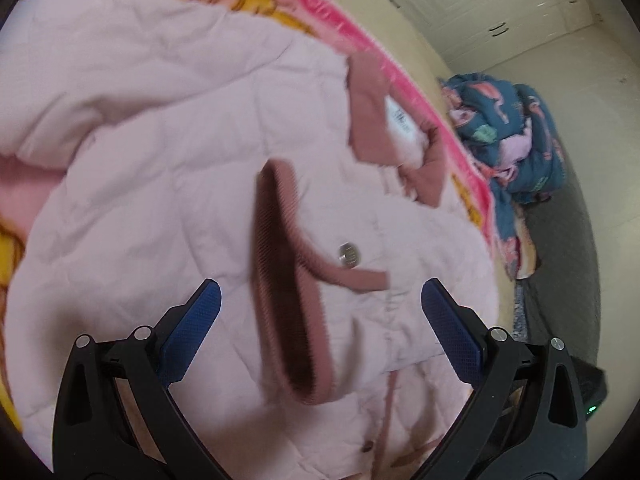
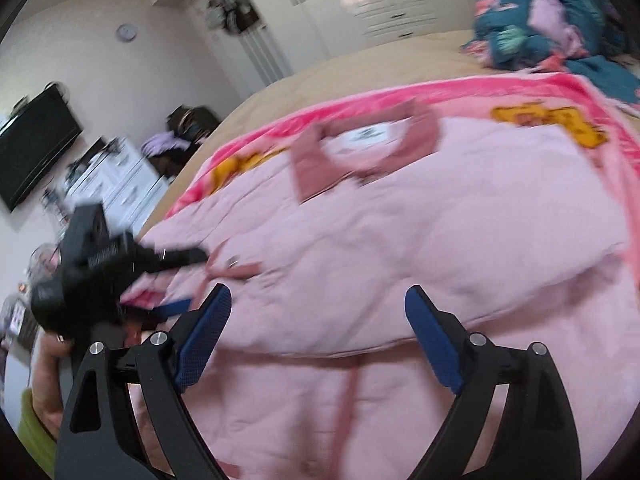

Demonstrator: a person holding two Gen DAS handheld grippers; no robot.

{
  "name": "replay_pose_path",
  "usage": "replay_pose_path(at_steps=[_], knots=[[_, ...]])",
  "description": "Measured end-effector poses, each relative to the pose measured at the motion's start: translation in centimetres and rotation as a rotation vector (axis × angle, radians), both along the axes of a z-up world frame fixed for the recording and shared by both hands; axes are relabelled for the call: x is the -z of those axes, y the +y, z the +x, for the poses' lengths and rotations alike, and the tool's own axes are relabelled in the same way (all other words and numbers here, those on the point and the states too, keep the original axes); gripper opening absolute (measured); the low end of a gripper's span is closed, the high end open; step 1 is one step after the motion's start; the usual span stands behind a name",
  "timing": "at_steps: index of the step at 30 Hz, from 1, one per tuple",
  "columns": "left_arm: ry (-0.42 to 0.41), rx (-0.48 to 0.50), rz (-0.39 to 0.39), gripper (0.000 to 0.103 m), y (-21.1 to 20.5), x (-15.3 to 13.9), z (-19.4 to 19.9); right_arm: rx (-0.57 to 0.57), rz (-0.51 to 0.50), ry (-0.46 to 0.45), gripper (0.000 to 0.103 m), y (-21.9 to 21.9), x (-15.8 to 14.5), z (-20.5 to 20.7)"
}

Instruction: Fold large clothes

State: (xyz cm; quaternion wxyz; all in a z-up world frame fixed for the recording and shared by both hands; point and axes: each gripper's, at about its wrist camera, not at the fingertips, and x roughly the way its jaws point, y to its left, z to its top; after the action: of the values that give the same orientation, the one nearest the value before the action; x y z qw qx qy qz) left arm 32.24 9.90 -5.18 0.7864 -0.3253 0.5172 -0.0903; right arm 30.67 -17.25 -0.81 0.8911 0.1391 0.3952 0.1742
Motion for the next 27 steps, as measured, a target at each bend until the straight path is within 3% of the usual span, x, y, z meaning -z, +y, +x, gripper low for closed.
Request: replay_pose_path(at_steps=[4,5,6,7,8,10,16,21,24,27], knots=[[-0.021,0.009,0.035,0.090,-1.1,0.5,-0.2,0.084,-0.008,-0.008,0.088,-3.5,-0.6,0.0],[-0.039,0.018,0.041,0.073,-1.6,0.5,-0.3,0.104,-0.009,-0.012,0.088,-4.5,-0.7,0.0],[-0.053,0.028,0.045,0.062,-2.0,0.5,-0.4,0.127,-0.013,-0.019,0.088,-5.4,-0.9,-0.1],[-0.061,0.029,0.077,0.053,-2.4,0.5,-0.6,0.142,-0.015,-0.021,0.088,-6.1,-1.0,0.0],[-0.081,0.039,0.125,0.034,-2.9,0.2,-0.7,0.161,-0.015,-0.023,0.088,-7.0,-1.1,0.0],[-0.147,0.062,0.174,0.010,-3.7,-0.6,-1.0,0.192,-0.023,-0.028,0.088,-8.4,-1.1,-0.1],[-0.360,0.100,0.232,0.003,-5.5,-6.3,-2.0,0.269,-0.026,-0.029,0.088,-12.0,-1.3,-0.2],[-0.521,0.069,0.291,0.002,-3.9,-11.2,-1.9,0.295,-0.014,-0.051,0.088,-13.0,-2.0,0.5],[-0.545,0.050,0.308,0.002,-3.0,-11.5,-1.3,0.293,-0.056,-0.070,0.088,-12.5,-2.3,1.2],[-0.508,0.037,0.331,0.002,-1.9,-9.9,-0.2,0.275,-0.073,-0.063,0.088,-11.9,-2.0,2.5]])
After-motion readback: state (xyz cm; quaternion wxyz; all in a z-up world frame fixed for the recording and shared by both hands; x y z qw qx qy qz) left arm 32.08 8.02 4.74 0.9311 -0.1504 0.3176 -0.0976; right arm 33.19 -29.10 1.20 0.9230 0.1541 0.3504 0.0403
